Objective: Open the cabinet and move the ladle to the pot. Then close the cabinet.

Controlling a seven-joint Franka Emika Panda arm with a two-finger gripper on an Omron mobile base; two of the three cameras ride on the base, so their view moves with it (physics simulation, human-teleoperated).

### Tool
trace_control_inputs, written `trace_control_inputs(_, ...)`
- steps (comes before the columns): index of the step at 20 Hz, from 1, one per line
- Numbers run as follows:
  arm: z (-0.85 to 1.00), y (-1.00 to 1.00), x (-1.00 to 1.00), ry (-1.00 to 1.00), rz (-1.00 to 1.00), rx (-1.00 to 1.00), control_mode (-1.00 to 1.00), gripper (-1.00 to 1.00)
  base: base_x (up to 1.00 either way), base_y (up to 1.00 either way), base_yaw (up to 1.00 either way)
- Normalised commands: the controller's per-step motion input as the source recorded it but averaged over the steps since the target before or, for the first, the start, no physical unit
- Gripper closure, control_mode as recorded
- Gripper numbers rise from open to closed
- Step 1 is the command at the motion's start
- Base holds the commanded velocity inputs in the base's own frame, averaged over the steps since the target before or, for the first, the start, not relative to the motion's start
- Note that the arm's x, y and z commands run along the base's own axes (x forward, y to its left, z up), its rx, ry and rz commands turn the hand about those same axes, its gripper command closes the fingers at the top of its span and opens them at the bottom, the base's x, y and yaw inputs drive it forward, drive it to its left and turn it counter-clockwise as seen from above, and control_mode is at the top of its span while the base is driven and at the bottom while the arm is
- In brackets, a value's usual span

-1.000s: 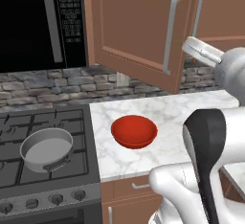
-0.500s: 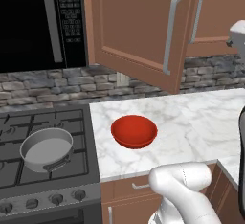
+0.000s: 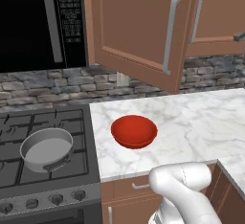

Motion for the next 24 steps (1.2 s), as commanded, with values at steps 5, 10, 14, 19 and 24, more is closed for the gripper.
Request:
trace_control_inputs(5,-0.15,0.00,0.19,0.00,0.06,0.16,-1.00,-1.00,0.00,0.00,0.00)
trace_control_inputs(10,-0.28,0.08,0.12,0.00,0.00,0.15,-1.00,-1.00,0.00,0.00,0.00)
trace_control_inputs(14,-0.17,0.07,0.11,0.00,0.00,0.15,-1.00,-1.00,0.00,0.00,0.00)
trace_control_inputs(19,-0.10,0.00,0.13,0.05,0.05,0.28,-1.00,-1.00,0.00,0.00,0.00)
trace_control_inputs(24,-0.10,0.00,0.14,0.08,0.19,0.29,-1.00,-1.00,0.00,0.00,0.00)
